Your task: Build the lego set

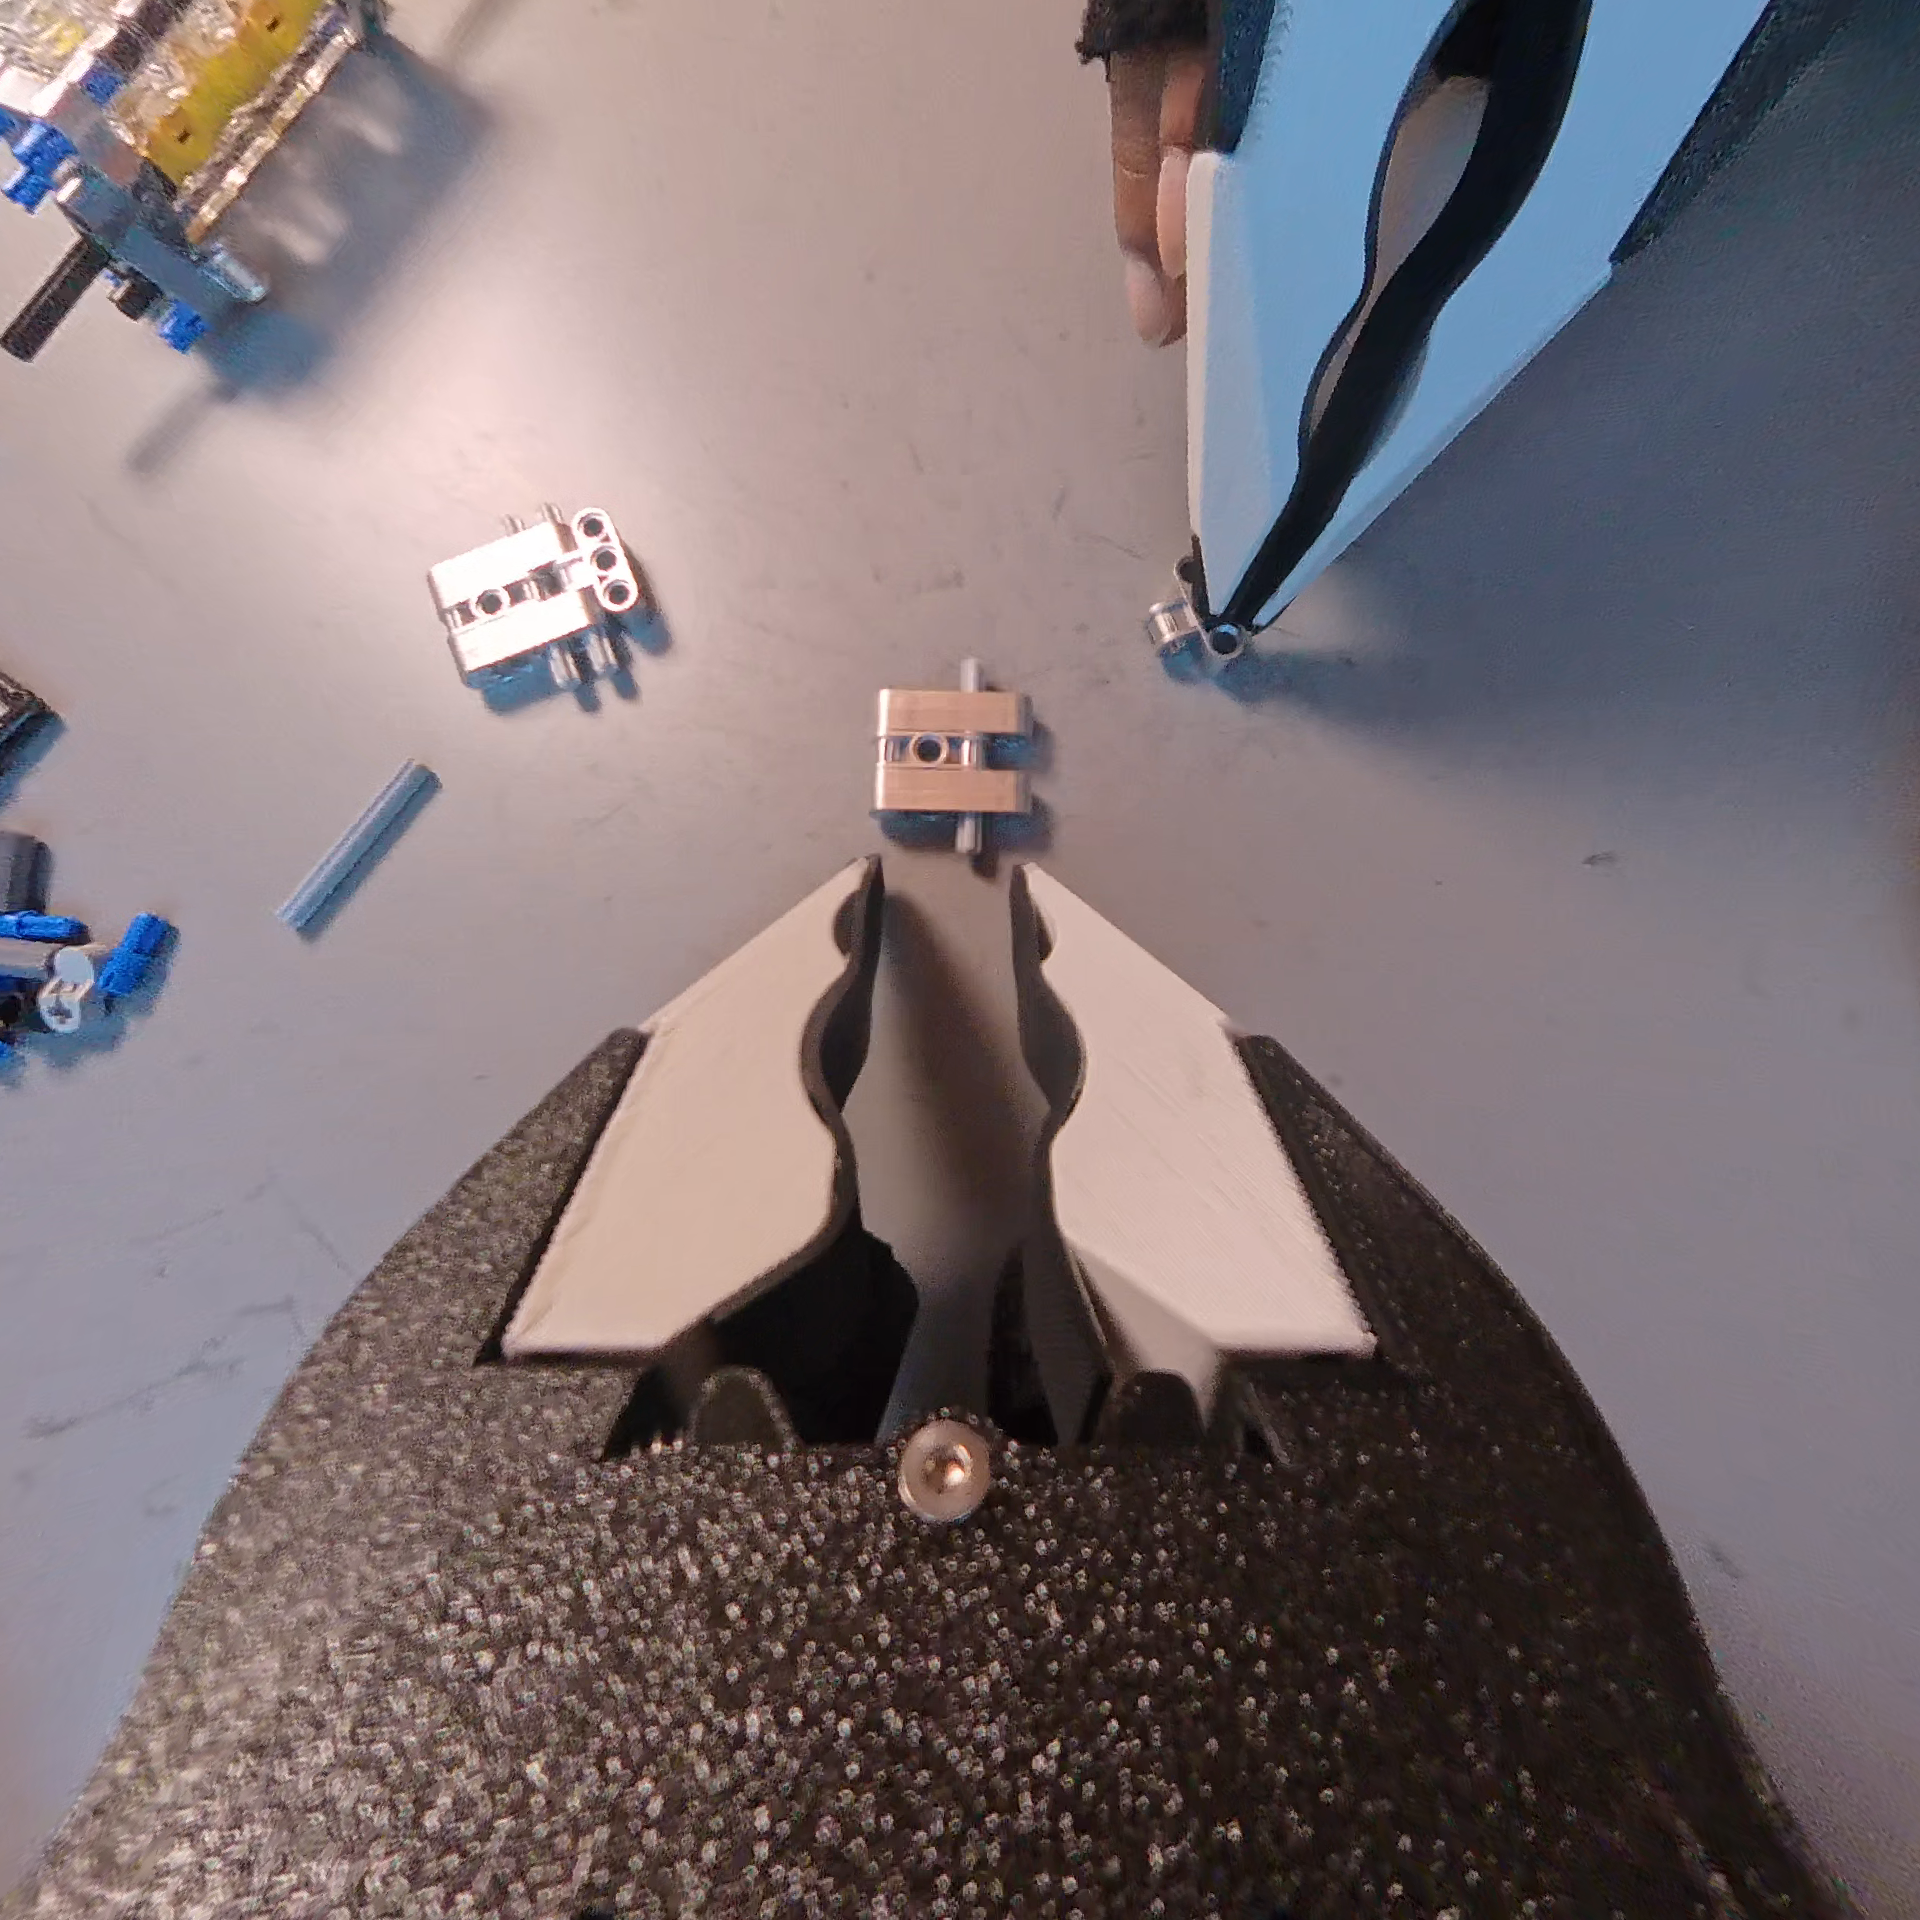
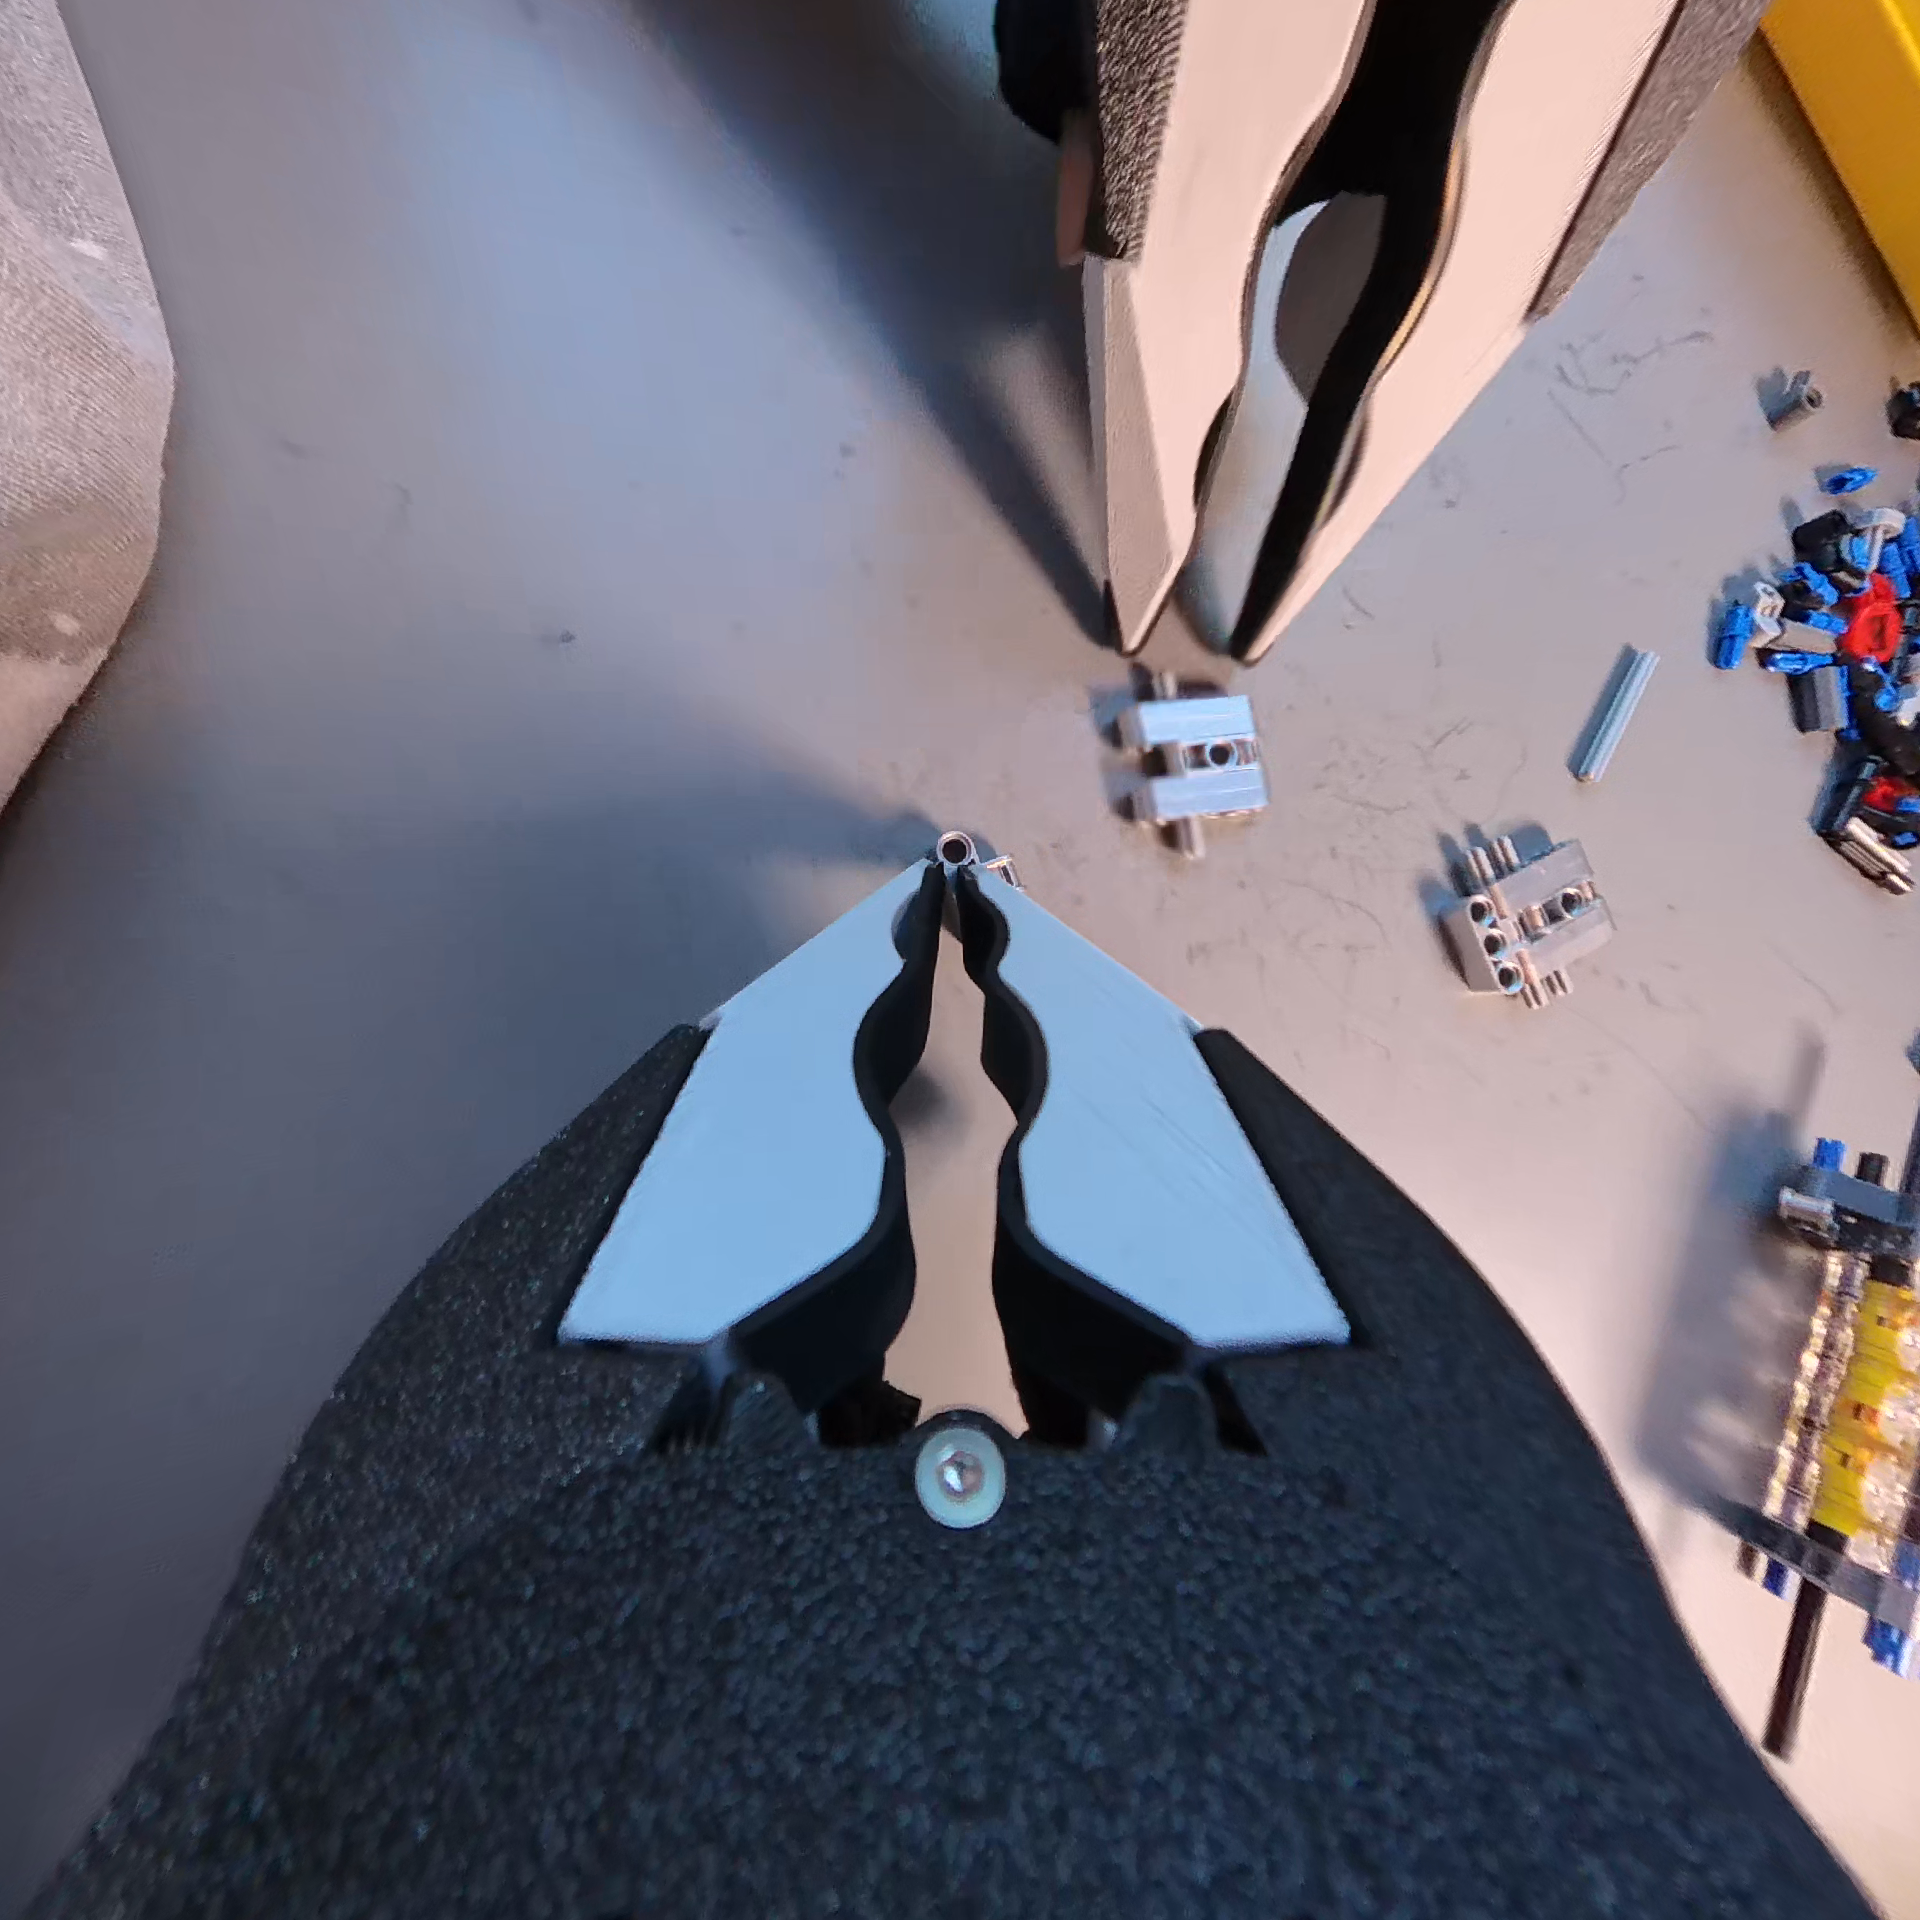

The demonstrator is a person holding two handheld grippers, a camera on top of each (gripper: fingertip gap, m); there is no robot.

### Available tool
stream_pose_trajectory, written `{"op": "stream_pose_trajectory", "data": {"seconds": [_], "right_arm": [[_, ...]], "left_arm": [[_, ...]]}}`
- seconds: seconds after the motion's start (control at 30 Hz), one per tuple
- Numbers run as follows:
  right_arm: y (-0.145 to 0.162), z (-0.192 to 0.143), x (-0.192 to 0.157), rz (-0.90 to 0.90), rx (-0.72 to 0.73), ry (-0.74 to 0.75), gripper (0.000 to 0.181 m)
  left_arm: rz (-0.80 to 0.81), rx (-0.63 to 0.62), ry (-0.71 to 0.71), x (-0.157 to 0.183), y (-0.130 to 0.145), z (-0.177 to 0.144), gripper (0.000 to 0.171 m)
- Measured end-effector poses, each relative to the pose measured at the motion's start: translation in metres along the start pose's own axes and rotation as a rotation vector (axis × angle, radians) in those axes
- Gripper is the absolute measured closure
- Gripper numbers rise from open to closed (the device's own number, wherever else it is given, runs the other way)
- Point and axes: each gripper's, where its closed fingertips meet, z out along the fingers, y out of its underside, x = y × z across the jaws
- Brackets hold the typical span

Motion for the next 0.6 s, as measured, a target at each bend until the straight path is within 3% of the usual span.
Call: {"op": "stream_pose_trajectory", "data": {"seconds": [0.1, 0.23, 0.4, 0.6], "right_arm": [[0.003, -0.002, 0.002, -0.018, 0.004, -0.009, 0.18], [0.001, 0.0, 0.003, -0.044, 0.037, -0.028, 0.18], [-0.004, 0.004, 0.004, -0.039, 0.065, -0.023, 0.181], [-0.004, 0.004, 0.004, -0.022, 0.095, -0.028, 0.18]], "left_arm": [[0.024, 0.028, 0.026, -0.005, -0.004, -0.001, 0.142], [0.048, -0.026, 0.104, -0.016, -0.002, 0.002, 0.142], [0.034, -0.044, 0.242, -0.002, -0.006, 0.005, 0.152], [0.038, -0.039, 0.216, -0.005, -0.007, -0.005, 0.153]]}}
